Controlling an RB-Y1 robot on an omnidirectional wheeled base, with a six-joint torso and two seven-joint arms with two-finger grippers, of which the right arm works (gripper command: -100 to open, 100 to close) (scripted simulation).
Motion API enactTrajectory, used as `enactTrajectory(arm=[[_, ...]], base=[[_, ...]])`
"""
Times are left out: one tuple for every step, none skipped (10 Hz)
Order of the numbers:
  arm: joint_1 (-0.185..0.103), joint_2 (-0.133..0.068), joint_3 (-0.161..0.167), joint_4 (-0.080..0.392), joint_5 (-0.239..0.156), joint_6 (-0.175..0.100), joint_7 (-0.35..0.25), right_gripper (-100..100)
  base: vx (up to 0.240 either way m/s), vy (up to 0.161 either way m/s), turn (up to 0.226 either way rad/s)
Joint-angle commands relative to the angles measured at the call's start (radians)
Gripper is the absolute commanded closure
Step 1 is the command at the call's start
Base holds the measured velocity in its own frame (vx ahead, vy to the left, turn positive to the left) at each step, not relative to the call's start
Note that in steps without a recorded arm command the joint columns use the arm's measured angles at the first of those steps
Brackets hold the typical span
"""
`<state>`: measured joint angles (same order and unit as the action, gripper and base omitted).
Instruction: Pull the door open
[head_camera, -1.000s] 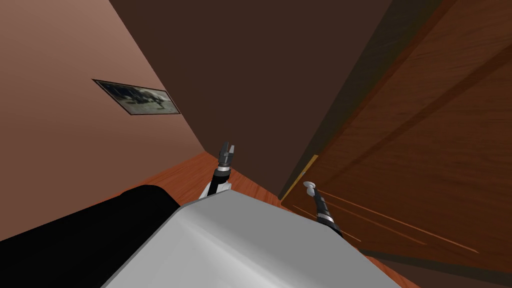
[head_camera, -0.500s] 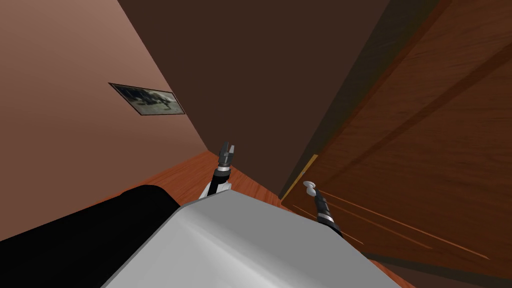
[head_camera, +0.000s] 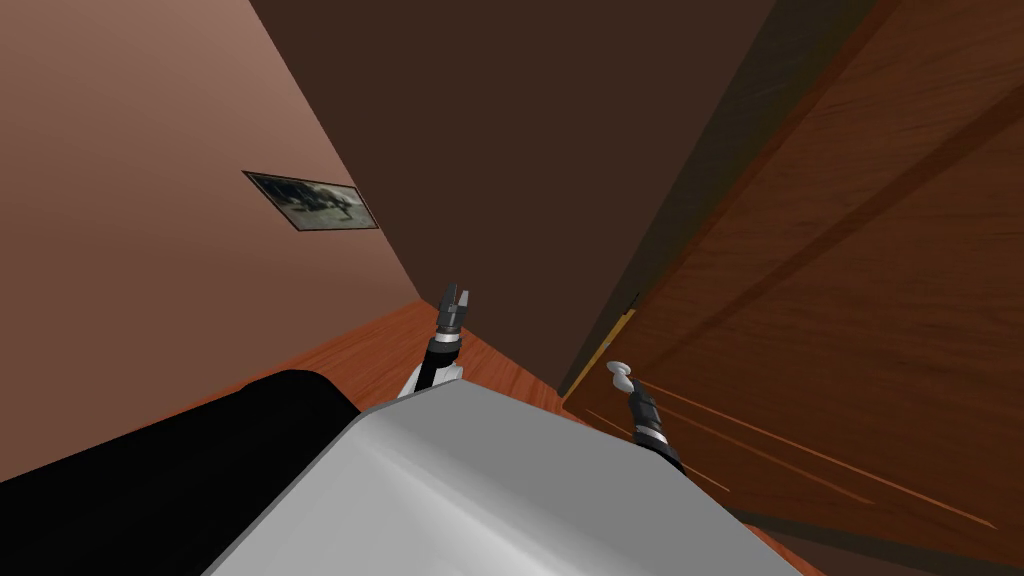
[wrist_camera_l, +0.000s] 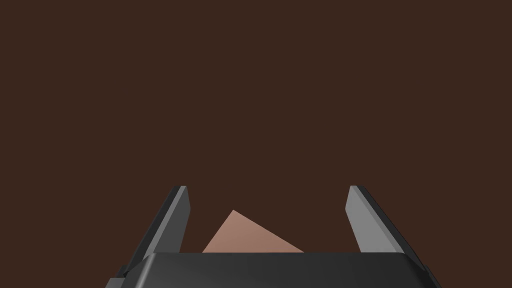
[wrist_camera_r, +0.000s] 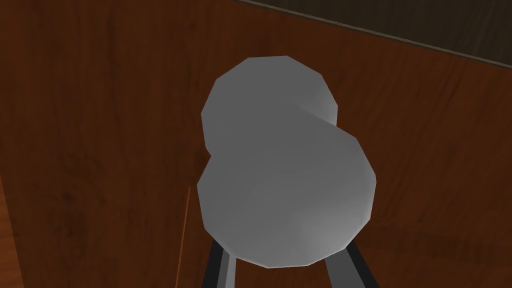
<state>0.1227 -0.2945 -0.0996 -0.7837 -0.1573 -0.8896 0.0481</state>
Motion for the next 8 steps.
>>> enactTrajectory(arm=[[-0.001, 0.011, 0.016, -0.009, -0.004, 0.002, -0.042, 100], [-0.003, 0.01, 0.021, -0.008, -0.019, 0.003, -0.074, 100], [-0.003, 0.01, 0.021, -0.008, -0.019, 0.003, -0.083, 100], [-0.005, 0.009, 0.026, -0.008, -0.034, 0.005, -0.121, 100], [-0.005, 0.009, 0.026, -0.008, -0.034, 0.005, -0.125, 100], [-0.007, 0.008, 0.031, -0.007, -0.048, 0.006, -0.166, 100], [-0.009, 0.007, 0.036, -0.006, -0.063, 0.008, -0.19, 100], [-0.009, 0.007, 0.036, -0.006, -0.063, 0.008, -0.207, 100]], base=[[-0.044, -0.02, 0.057], [-0.038, -0.019, 0.062], [-0.029, -0.013, 0.026], [-0.037, -0.01, 0.083], [-0.029, -0.013, 0.035], [-0.034, -0.01, 0.045], [-0.052, -0.022, 0.088], [-0.041, -0.022, 0.06]])
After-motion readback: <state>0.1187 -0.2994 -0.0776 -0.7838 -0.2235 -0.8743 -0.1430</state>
